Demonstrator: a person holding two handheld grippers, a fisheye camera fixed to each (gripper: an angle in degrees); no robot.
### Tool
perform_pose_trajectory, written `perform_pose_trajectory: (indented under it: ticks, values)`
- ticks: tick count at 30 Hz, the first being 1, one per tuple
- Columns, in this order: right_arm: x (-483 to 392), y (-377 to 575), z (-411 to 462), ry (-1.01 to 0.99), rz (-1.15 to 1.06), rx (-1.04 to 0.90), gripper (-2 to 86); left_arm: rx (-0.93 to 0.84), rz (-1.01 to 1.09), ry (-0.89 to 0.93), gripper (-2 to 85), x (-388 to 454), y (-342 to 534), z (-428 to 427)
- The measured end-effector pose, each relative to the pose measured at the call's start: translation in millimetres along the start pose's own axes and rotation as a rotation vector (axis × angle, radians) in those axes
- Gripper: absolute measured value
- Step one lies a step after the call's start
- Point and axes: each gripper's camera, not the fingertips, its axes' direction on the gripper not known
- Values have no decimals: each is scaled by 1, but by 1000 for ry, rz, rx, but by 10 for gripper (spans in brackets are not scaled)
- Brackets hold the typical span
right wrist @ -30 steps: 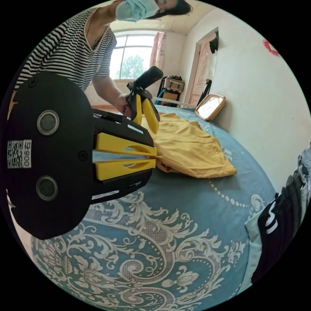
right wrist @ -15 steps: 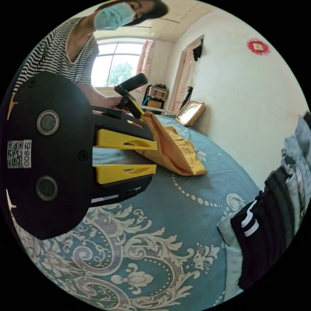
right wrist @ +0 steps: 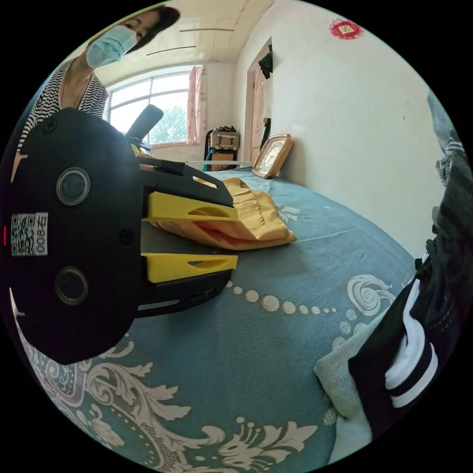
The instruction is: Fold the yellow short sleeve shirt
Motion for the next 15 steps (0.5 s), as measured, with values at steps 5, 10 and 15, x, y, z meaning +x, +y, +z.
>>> perform_pose_trajectory:
  ticks: [5,10,15]
  values:
    - [-13,-23,11,-12,1,3,101,-18,12,16,12,1,4,10]
    - [-20,-45,18,18,26,-4,82,-30,31,16,12,1,13,20]
    - [-44,-69,35,76,-11,-46,75,-43,26,30,12,-7,31,29]
